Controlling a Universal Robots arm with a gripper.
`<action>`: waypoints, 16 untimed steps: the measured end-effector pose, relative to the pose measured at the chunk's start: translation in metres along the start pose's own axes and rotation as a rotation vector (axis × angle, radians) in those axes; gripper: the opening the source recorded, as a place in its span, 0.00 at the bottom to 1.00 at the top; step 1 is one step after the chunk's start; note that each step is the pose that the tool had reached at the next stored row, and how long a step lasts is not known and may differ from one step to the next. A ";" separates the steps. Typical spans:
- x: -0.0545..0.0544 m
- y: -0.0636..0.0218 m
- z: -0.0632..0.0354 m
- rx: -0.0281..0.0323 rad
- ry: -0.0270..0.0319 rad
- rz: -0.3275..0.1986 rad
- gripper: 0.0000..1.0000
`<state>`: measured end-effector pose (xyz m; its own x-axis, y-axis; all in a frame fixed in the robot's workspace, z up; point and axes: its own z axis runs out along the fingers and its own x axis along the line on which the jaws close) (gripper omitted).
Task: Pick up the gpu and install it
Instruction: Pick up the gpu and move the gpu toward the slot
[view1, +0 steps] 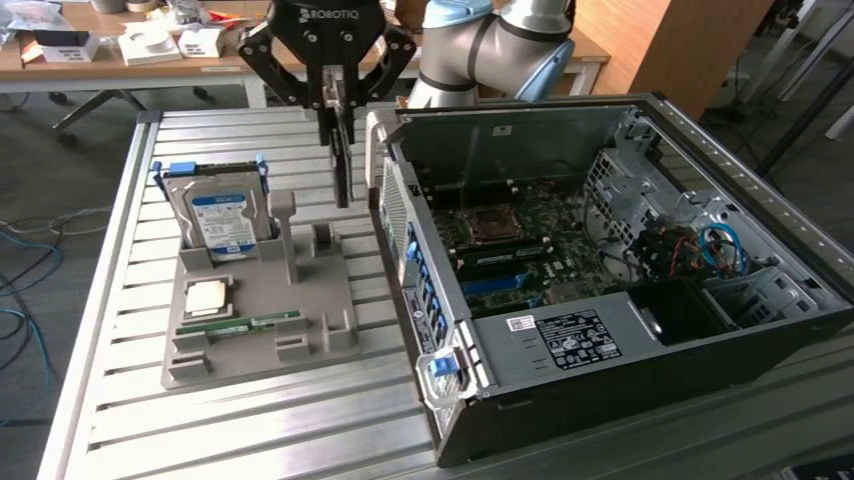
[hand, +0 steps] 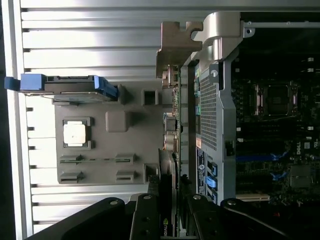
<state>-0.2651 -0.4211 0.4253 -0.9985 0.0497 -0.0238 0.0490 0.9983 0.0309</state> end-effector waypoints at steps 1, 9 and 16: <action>-0.004 0.0002 0.0000 0.0001 0.0002 0.000 0.26; -0.040 0.0020 0.0011 -0.0005 0.0012 0.000 0.26; -0.072 0.0035 0.0019 -0.0010 0.0016 0.000 0.26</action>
<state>-0.1929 -0.4211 0.4253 -0.9985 0.0500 -0.0222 0.0492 0.9983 0.0319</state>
